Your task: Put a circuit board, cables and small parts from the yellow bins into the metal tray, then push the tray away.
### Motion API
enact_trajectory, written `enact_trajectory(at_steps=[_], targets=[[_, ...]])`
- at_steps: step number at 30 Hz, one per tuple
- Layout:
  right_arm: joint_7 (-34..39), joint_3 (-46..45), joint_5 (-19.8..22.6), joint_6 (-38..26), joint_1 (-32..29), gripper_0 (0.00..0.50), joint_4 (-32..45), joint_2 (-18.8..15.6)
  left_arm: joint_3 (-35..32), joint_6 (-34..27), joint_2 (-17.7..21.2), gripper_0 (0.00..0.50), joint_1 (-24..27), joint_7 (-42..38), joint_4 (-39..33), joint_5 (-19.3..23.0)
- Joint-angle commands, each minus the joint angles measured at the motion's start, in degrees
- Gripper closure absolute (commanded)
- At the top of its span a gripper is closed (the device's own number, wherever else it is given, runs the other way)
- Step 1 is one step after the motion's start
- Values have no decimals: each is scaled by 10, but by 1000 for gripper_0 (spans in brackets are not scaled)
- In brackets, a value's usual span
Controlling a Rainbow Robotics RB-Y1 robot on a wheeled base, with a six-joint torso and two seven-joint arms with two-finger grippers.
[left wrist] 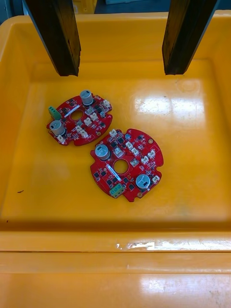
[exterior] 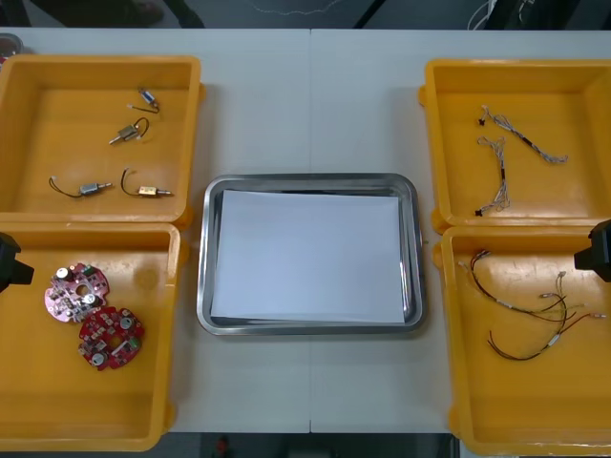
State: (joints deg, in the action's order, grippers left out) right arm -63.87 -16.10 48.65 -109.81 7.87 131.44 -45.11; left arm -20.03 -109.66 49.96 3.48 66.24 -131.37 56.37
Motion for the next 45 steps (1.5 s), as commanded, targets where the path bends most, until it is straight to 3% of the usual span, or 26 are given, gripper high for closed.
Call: enact_trajectory(at_steps=[1, 45], targets=[[-9, -13, 4, -2, 1, 0, 16, -22, -18, -3, 23, 0, -9, 44, -16, 4], [-9, -13, 4, -2, 1, 0, 16, -22, -18, -3, 23, 0, -9, 44, -16, 4]])
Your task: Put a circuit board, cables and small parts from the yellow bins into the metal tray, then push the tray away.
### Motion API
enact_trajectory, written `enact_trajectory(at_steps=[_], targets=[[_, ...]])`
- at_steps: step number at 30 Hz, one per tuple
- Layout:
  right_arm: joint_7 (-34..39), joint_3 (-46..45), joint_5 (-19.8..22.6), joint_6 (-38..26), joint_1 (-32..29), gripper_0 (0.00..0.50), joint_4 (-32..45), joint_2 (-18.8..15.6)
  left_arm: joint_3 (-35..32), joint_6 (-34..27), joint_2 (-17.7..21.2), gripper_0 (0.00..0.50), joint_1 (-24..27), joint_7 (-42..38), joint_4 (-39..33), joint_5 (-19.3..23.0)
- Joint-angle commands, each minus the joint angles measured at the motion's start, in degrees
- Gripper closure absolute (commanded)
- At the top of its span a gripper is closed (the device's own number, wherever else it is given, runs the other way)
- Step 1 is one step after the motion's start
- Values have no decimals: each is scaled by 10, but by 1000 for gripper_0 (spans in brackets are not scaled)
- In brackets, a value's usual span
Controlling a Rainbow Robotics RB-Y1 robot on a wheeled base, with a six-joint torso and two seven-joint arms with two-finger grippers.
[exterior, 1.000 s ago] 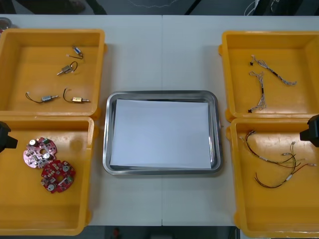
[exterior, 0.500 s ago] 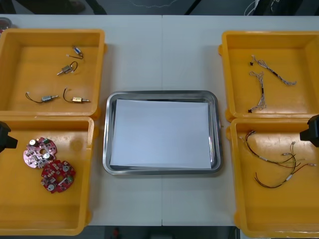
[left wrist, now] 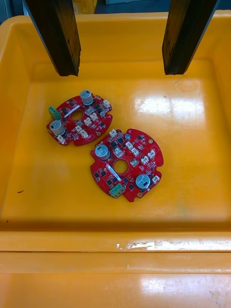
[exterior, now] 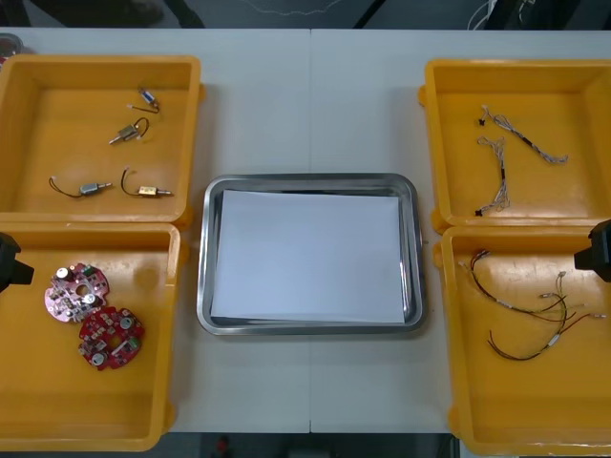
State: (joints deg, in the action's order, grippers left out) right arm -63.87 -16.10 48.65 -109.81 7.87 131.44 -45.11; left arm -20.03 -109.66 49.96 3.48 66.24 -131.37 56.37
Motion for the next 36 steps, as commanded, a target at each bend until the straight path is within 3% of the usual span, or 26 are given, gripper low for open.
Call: enact_trajectory(at_steps=[1, 11, 15, 22, 31, 36], targets=[[-9, -13, 4, -2, 1, 0, 16, -22, -18, -3, 23, 0, -9, 44, -16, 4], [-7, -10, 4, -2, -11, 0, 12, -13, -2, -3, 15, 0, -16, 42, 2, -1], [-1, -19, 3, -2, -21, 0, 17, -12, 22, -3, 18, 0, -16, 43, 9, -24], [13, -61, -2, -2, -46, 0, 27, 18, 55, 35, 18, 0, -4, 47, 42, -43], [115, -98, -2, -2, -112, 0, 62, 60, 127, 59, 18, 0, 34, 41, 69, -91], [184, -100, -40, -2, -131, 0, 71, 98, 161, 80, 18, 0, 57, 35, 103, -99]])
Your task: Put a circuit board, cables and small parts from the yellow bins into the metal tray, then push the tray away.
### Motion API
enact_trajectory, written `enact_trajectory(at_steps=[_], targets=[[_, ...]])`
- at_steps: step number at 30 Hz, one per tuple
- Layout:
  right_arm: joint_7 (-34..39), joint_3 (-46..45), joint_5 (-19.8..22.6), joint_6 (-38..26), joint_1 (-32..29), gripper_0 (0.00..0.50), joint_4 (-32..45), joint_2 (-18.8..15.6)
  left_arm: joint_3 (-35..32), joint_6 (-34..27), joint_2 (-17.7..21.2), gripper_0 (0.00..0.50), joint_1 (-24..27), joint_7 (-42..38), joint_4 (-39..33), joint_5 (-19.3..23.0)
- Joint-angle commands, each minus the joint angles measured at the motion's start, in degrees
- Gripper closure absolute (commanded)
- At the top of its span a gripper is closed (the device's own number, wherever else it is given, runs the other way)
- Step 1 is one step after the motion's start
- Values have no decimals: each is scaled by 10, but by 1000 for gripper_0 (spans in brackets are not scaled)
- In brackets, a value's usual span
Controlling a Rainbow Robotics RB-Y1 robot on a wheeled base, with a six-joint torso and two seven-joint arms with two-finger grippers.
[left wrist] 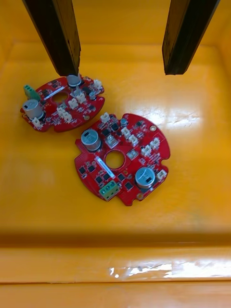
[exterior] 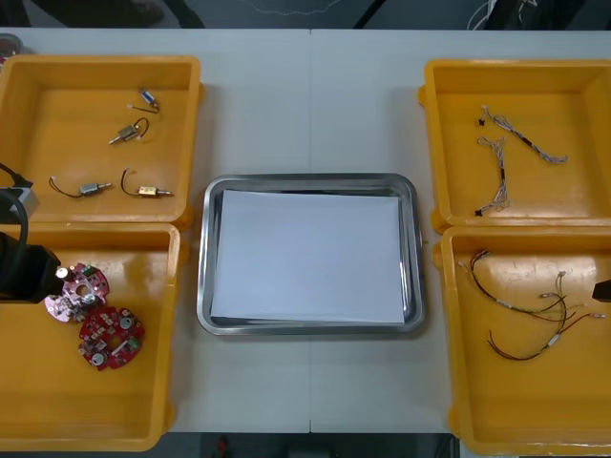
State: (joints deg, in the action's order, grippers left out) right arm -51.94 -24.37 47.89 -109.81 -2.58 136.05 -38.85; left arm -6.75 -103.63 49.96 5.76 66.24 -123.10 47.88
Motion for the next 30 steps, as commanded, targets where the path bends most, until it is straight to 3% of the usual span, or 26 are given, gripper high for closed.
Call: enact_trajectory(at_steps=[1, 7, 10, 14, 30], targets=[[78, -16, -39, -2, -32, 0, 27, 42, 40, 27, 18, 0, 41, 35, 29, -17], [122, -14, -59, -2, -45, 0, 28, 69, 79, 53, 18, 0, 64, 28, 59, -32], [151, 5, -100, -2, -53, 0, 28, 91, 109, 77, 18, 0, 77, 22, 80, -43], [179, 30, -125, 3, -53, 0, 20, 103, 134, 95, 18, 0, 83, 16, 91, -56], [224, 82, -143, 114, -69, 0, -77, 113, 196, 147, 18, 0, 85, -1, 128, -79]])
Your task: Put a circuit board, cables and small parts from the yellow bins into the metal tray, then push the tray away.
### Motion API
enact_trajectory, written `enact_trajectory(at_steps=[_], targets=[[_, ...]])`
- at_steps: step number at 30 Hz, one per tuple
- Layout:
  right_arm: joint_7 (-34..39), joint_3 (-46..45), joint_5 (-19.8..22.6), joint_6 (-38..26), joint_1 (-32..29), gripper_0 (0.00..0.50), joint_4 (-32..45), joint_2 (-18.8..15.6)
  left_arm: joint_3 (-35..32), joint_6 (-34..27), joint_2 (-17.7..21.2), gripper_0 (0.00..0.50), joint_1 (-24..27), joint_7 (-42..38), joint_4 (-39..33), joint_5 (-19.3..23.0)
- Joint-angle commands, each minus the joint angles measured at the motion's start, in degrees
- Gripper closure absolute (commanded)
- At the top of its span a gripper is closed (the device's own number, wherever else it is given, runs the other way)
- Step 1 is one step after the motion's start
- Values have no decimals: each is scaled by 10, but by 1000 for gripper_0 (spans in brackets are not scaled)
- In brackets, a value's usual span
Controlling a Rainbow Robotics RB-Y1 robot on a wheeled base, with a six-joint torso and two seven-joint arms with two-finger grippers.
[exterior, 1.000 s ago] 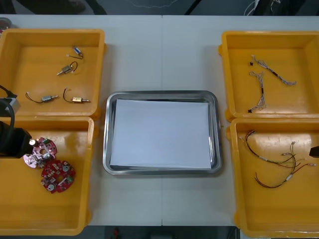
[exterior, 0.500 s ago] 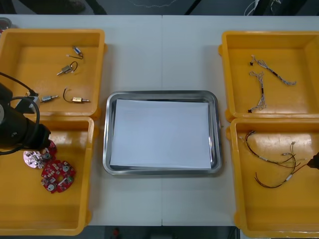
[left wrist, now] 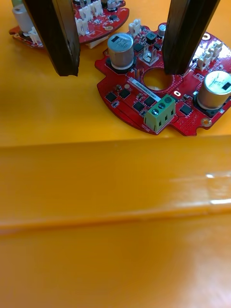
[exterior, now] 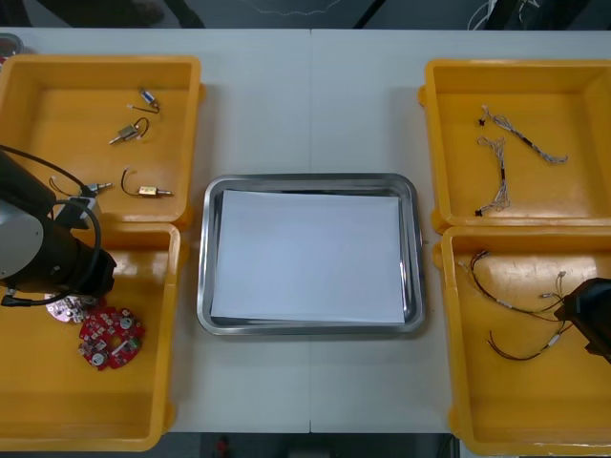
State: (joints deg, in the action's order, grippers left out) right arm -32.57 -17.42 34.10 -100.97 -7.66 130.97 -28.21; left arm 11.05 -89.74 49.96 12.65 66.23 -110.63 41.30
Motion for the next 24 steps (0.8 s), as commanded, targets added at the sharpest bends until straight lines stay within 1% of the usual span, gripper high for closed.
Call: enact_trajectory(at_steps=[1, 5, 9, 11, 23, 24], targets=[[30, 14, -4, 34, -18, 0, -38, 6, 20, 8, 18, 0, 16, -1, 4, -14], [33, 27, -7, 64, -18, 0, -67, 6, 27, 8, 18, 0, 16, -4, 7, -15], [37, 43, -4, 93, -18, 0, -94, 6, 40, 7, 18, 0, 15, -8, 7, -25], [37, 53, -11, 110, -18, 0, -108, 6, 43, 6, 18, 0, 14, -11, 7, -26], [33, 79, -16, 151, -19, 0, -156, 5, 43, 8, 18, 0, 2, -9, 7, -32], [33, 81, -17, 155, -19, 0, -159, 6, 43, 8, 18, 35, 2, -8, 7, -32]])
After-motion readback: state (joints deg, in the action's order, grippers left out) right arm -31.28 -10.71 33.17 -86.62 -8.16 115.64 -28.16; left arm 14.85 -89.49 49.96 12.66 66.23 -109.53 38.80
